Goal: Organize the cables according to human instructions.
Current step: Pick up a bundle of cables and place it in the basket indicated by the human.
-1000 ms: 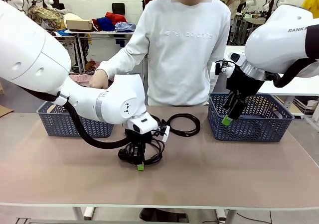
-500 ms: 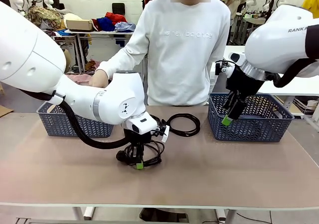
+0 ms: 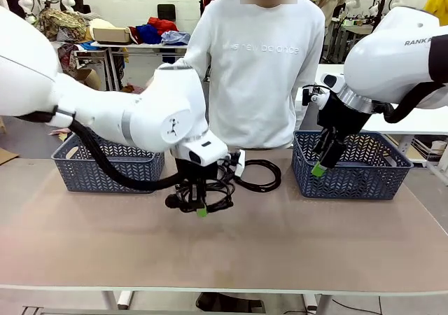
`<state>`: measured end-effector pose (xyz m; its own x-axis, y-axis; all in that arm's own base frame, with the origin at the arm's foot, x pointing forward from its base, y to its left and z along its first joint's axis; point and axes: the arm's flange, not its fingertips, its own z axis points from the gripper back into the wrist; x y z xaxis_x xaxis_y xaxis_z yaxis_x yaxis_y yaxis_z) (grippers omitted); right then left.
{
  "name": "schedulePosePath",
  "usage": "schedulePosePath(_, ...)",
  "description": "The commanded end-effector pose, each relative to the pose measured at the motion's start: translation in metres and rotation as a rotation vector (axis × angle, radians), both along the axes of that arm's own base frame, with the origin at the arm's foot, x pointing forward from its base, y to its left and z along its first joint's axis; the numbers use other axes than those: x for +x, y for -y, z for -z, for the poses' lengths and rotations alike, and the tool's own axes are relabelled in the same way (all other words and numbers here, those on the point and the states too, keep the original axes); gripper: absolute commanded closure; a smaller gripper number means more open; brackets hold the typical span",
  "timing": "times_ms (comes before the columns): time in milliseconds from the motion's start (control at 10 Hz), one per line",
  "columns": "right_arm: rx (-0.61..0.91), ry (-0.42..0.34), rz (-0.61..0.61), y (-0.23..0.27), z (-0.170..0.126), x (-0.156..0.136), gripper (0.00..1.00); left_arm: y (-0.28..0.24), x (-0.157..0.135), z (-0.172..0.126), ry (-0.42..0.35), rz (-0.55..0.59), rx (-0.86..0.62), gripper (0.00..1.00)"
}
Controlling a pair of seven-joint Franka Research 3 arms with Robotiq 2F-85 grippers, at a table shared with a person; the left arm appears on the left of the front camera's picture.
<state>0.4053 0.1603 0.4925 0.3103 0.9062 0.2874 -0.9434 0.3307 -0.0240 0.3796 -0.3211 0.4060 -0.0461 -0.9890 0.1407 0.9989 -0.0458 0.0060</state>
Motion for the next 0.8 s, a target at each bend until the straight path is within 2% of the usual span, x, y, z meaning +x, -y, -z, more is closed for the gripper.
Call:
schedulePosePath(0, -0.002, -0.001, 0.0, -0.002, -0.002, 0.002, 0.0, -0.013, 0.013, -0.026, 0.025, 0.001, 0.017, 1.0)
schedulePosePath(400, -0.002, -0.001, 0.0, -0.002, -0.002, 0.002, 0.0, -0.052, 0.052, -0.077, 0.101, -0.01, 0.0, 1.0)
schedulePosePath(700, -0.002, -0.001, 0.0, -0.002, -0.002, 0.002, 0.0, -0.069, 0.078, -0.094, 0.126, -0.031, 0.007, 1.0)
